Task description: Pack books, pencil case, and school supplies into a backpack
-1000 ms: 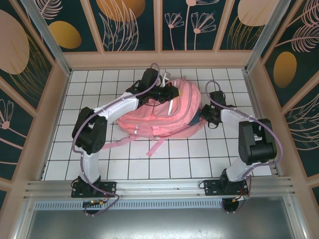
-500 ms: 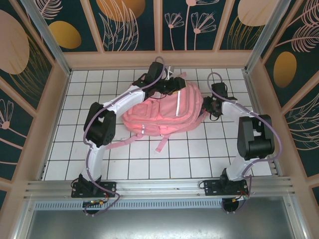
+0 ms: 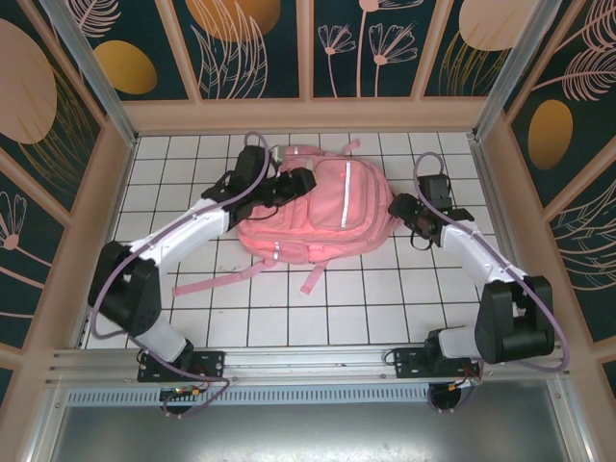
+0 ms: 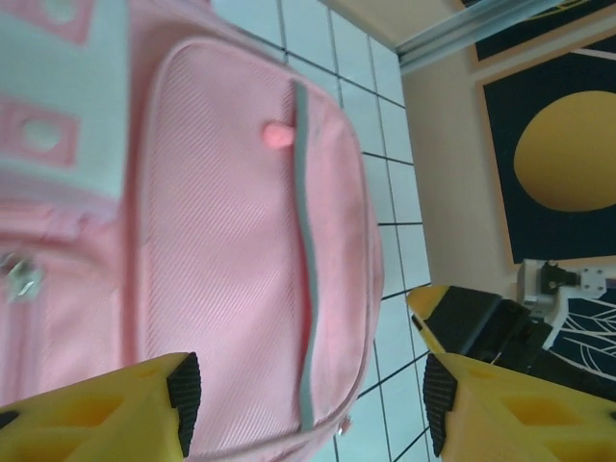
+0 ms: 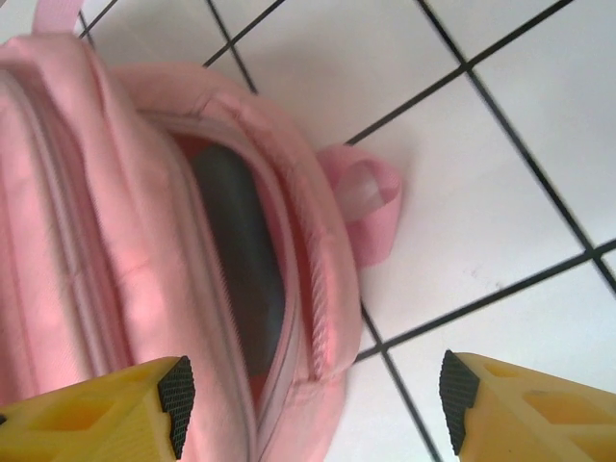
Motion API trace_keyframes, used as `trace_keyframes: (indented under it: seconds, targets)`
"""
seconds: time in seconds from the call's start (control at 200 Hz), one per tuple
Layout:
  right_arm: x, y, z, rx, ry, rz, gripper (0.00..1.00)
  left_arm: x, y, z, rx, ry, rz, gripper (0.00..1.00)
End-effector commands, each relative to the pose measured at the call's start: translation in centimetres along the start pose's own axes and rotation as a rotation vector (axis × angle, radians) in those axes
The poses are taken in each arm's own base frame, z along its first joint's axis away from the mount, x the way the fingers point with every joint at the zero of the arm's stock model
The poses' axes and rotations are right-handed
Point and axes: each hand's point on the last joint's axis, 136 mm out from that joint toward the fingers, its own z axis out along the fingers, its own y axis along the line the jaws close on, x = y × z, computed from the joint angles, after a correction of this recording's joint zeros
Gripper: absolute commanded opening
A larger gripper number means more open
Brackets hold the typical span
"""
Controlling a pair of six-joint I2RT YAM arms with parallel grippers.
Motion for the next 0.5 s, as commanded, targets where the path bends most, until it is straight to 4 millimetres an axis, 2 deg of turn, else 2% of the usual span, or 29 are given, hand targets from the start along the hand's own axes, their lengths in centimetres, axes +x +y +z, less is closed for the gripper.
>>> trace_keyframes:
  seconds: [0.0, 0.055, 0.085, 0.285, 0.495]
  targets:
    - [1.5, 0.8, -1.0, -0.005, -0.007, -0.008, 0.71, 1.4, 3.1, -1.5, -0.066, -0.042, -0.087, 0.63]
    - [2.1, 1.8, -1.4, -0.03, -0.012, -0.033, 0.71, 2.2, 3.9, -2.4, -0.075, -0.05, -0.127, 0.63]
    - [2.5, 2.4, -1.7, -0.045, -0.018, -0.048, 0.71, 3.2, 5.0, -2.7, -0.092, -0.043, -0.155, 0.63]
    - [5.7, 6.9, -3.6, -0.195, -0.063, -0.181, 0.67, 6.3, 7.6, -5.4, -0.104, -0.057, -0.29, 0.61]
    - [9.1, 8.9, -4.9, -0.28, -0.073, -0.255, 0.63, 10.2, 8.8, -5.7, -0.094, -0.002, -0.386, 0.56]
